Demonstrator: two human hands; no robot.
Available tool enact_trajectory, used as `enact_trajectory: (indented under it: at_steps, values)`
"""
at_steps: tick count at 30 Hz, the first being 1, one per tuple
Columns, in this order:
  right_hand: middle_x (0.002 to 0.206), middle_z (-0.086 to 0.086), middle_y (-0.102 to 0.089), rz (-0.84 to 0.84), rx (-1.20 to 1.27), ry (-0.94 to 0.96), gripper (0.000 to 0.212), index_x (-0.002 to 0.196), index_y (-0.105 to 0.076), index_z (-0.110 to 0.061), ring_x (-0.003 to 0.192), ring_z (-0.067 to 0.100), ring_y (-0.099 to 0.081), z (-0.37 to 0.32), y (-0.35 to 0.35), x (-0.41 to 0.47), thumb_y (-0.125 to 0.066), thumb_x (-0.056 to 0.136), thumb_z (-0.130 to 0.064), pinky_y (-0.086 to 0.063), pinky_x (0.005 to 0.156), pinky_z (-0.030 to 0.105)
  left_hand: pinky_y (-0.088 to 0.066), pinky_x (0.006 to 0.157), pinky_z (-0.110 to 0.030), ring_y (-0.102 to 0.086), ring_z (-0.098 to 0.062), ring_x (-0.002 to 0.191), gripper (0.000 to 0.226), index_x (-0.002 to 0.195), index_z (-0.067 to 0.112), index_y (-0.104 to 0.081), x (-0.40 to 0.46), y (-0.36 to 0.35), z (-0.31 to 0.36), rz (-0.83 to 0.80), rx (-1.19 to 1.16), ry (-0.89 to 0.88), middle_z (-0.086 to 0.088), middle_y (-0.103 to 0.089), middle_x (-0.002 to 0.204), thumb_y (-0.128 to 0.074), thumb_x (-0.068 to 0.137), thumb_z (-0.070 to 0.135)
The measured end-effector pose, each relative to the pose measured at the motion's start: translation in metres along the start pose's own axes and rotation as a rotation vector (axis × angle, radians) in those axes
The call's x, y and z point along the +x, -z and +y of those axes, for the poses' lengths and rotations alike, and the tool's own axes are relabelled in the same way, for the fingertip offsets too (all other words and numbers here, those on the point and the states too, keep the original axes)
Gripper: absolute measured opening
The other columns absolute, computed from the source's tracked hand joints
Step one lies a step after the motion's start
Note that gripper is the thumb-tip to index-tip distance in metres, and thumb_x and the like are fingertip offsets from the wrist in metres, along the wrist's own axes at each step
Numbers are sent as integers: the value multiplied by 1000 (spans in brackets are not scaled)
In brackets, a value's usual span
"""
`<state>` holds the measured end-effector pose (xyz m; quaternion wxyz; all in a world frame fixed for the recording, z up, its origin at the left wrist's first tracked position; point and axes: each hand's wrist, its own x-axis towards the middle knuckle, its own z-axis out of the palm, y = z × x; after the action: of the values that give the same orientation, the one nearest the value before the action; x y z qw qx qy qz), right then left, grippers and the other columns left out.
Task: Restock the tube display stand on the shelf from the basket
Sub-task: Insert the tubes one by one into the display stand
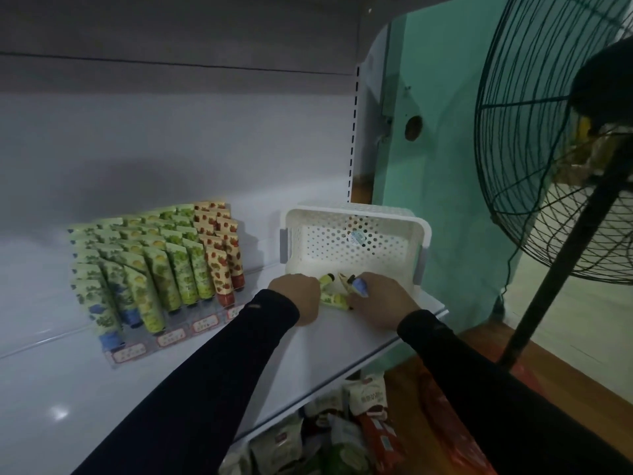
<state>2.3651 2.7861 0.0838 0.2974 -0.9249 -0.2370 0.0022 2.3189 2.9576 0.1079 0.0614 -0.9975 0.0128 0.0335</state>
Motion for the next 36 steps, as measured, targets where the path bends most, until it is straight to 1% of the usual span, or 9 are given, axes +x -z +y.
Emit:
enact_trajectory:
  at_steps: [6,13,15,18,24,27,30,33,36]
  values:
    - [69,-2,-44,-94,-6,42,33,66,-40,-19,76,19,-52,-16,-13,-4,-54,94,-27,-41,73,32,-45,81,-32,-56,-28,111,37,126,12,-47,-27,-4,0,-65,-80,28,-10,-56,124,-50,93,30]
    - [67,4,-45,5,318,-11,23,73,-43,-15,60,14,-42,-33,-4,-15,-54,89,-27,-36,59,29,-36,65,-29,-46,-21,80,13,103,13,-42,-72,-1,-19,-13,-184,40,-9,-55,101,-47,94,20]
    - [74,7,-53,-4,494,-53,25,81,-52,-9,67,16,-51,-44,-1,-19,-57,84,-32,-46,67,33,-33,58,-28,-47,-17,75,11,94,15,-39,-87,-4,-32,34,-358,78,-1,-51,89,-49,94,21]
    - [89,21,-64,-56,666,-111,61,97,-52,7,76,24,-58,-55,-10,-17,-58,70,-47,-54,80,48,-44,63,-30,-55,-18,77,9,91,15,-46,-109,-12,-47,110,-722,180,-4,-56,87,-54,92,19]
    - [96,17,-64,-193,1133,-251,10,103,-57,-9,85,29,-67,-100,-38,-32,-49,100,-14,-54,70,45,-55,71,-38,-65,-21,72,20,106,16,-57,-146,-21,-38,304,-1394,254,-12,-66,85,-59,90,4]
    - [91,10,-64,-233,1197,-324,24,103,-57,-10,84,29,-65,-119,-55,-34,-51,99,-32,-53,70,40,-51,64,-34,-59,-18,66,10,100,14,-56,-152,-18,-29,363,-1496,225,-5,-63,75,-61,92,10]
    - [110,17,-70,-378,1307,-408,56,115,-64,-6,100,33,-66,-138,-63,-35,-37,99,-53,-53,82,41,-45,59,-25,-56,-13,62,12,96,18,-59,-157,-19,-28,356,-1514,147,1,-63,72,-69,91,23]
    - [110,20,-68,-454,1396,-434,61,108,-66,-5,96,31,-65,-149,-65,-40,-29,101,-53,-51,76,37,-44,58,-17,-60,-4,62,36,107,15,-63,-161,-26,-31,332,-1484,166,8,-68,78,-80,77,27]
    - [105,19,-67,-487,1396,-409,55,111,-65,-3,91,29,-65,-154,-67,-42,-29,103,-43,-52,76,37,-50,61,-28,-65,-15,71,38,105,12,-66,-163,-32,-39,368,-1415,256,-6,-72,87,-79,71,21]
